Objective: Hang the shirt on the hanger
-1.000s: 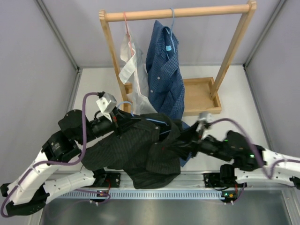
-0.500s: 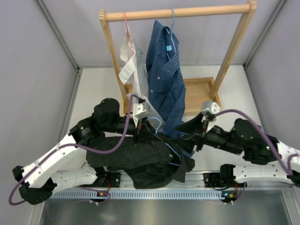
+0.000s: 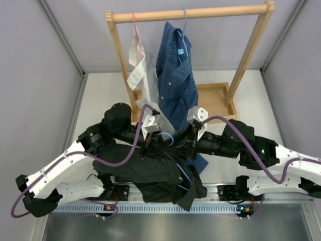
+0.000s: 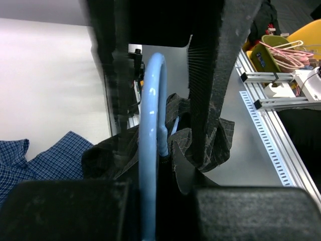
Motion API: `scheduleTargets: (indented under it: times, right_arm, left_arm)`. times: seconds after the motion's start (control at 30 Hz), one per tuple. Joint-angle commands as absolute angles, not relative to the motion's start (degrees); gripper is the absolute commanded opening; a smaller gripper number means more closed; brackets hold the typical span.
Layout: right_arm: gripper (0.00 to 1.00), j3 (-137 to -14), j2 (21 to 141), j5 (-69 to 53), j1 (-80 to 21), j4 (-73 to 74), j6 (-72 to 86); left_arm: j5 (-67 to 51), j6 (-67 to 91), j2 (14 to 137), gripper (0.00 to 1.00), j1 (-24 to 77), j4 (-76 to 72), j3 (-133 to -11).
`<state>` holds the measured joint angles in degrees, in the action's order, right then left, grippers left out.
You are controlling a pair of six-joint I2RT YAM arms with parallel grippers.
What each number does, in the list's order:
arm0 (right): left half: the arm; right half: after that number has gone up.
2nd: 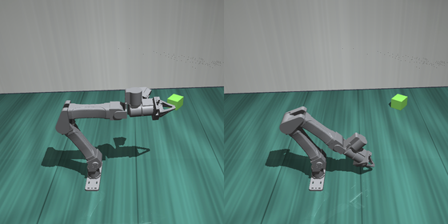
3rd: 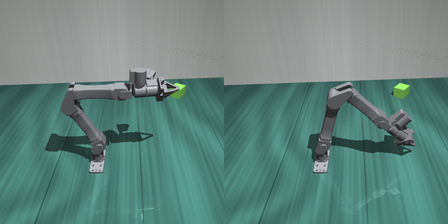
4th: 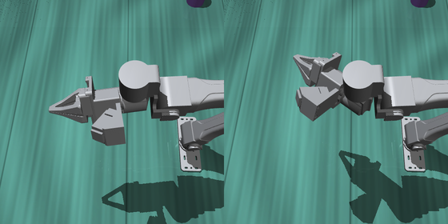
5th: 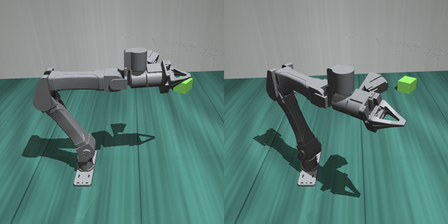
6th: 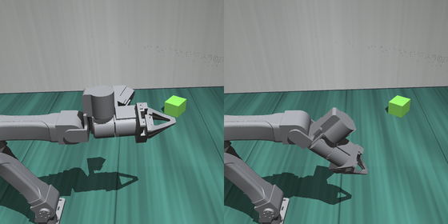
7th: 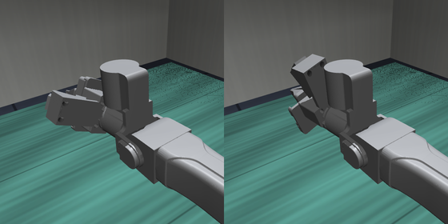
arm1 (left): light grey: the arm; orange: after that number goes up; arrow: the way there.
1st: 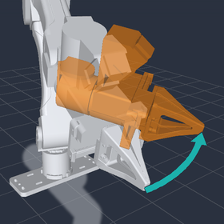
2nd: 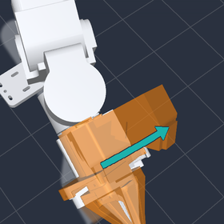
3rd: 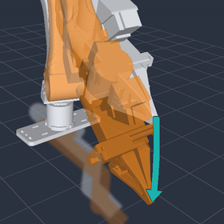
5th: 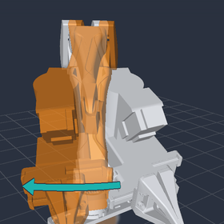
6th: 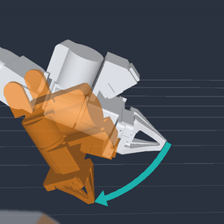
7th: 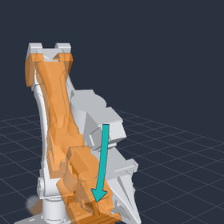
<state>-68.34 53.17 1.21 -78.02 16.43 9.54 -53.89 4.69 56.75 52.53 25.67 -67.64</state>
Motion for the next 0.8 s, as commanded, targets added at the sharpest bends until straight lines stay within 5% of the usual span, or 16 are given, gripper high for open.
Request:
scheduleTargets:
  times: [0.0,0.17,0.33,0.4,0.43,0.5,0.77]
  right_arm:
    - [0.26,-71.71,55.01,-3.07,-77.17,10.55,9.49]
    - [0.00,-70.58,54.67,-1.32,-76.82,8.27,9.41]
    - [0.00,-67.68,51.42,-0.18,-76.55,6.50,9.67]
    - [0.00,-67.15,50.72,-0.26,-76.64,6.59,9.76]
    - [0.00,-67.06,50.54,-0.26,-76.55,6.50,9.76]
    - [0.00,-66.36,49.84,2.54,-76.55,6.68,9.49]
    - [0.00,-64.42,44.04,13.96,-76.55,11.33,7.21]
  left_arm:
    - [-58.01,3.34,55.99,0.00,52.56,21.18,-69.96]
    - [-57.75,2.64,54.50,0.00,52.56,21.27,-69.44]
    - [-52.04,2.29,50.72,0.00,52.56,21.18,-68.20]
    - [-47.57,2.72,49.58,0.17,52.56,21.27,-68.29]
    - [-45.37,3.07,49.40,0.36,52.56,21.27,-68.38]
    - [-35.11,4.92,48.43,0.98,52.56,21.44,-68.90]
    - [-1.08,8.52,38.34,0.98,52.56,34.00,-74.00]
